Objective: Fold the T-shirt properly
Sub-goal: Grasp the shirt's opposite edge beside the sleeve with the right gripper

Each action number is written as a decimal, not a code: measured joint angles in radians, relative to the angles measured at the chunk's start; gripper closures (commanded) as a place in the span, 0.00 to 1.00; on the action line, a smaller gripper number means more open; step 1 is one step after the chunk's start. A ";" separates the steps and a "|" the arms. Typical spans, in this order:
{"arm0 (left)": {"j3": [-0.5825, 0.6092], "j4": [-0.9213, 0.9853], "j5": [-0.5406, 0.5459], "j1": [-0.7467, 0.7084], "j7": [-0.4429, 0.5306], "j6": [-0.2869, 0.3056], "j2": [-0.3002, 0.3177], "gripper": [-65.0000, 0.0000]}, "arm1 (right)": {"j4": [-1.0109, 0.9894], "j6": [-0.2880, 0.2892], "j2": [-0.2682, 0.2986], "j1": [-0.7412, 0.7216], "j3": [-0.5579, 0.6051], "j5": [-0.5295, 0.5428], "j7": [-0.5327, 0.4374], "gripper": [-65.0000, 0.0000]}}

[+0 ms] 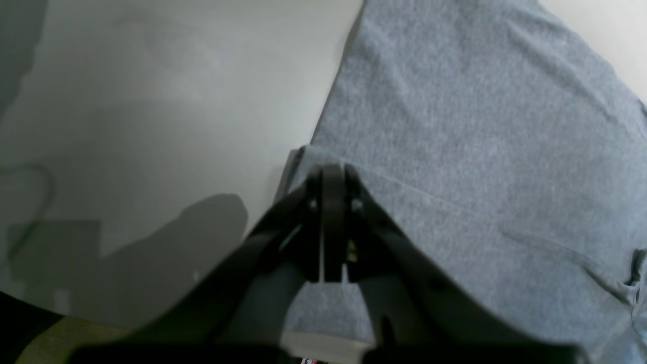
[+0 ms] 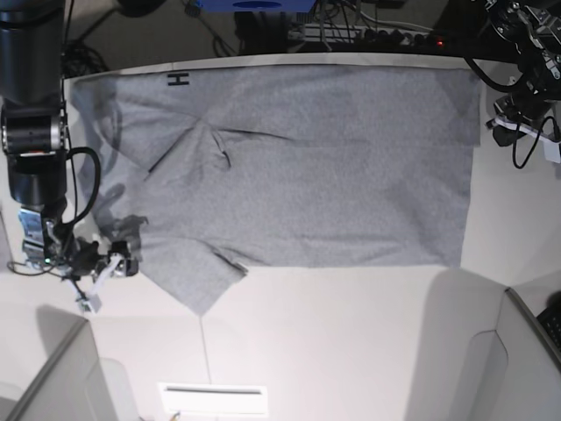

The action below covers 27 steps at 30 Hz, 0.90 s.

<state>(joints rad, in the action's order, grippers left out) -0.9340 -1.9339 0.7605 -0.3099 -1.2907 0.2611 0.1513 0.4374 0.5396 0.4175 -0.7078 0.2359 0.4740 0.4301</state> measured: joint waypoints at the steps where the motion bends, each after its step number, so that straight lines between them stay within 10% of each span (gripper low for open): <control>1: 0.000 0.000 0.000 0.000 0.000 0.000 0.001 1.00 | 0.000 0.000 -0.002 0.003 0.000 0.000 -0.001 0.34; 6: 0.000 0.000 0.000 0.000 0.000 0.000 0.002 1.00 | 0.000 -0.089 -0.007 0.038 0.000 0.005 -0.038 0.34; 21: 0.007 0.000 0.000 0.038 0.001 0.000 0.003 1.00 | 0.009 -0.033 -0.006 0.069 0.000 0.016 -0.046 0.34; 27: 0.008 0.006 -0.046 0.058 -0.001 0.000 0.002 1.00 | 0.011 -0.031 -0.008 0.072 0.000 0.016 -0.048 0.49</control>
<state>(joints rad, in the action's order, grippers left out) -0.9257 -1.9278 0.7143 -0.2520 -1.2919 0.2611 0.1528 0.4488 0.5091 0.4099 -0.6357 0.2356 0.4900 0.3824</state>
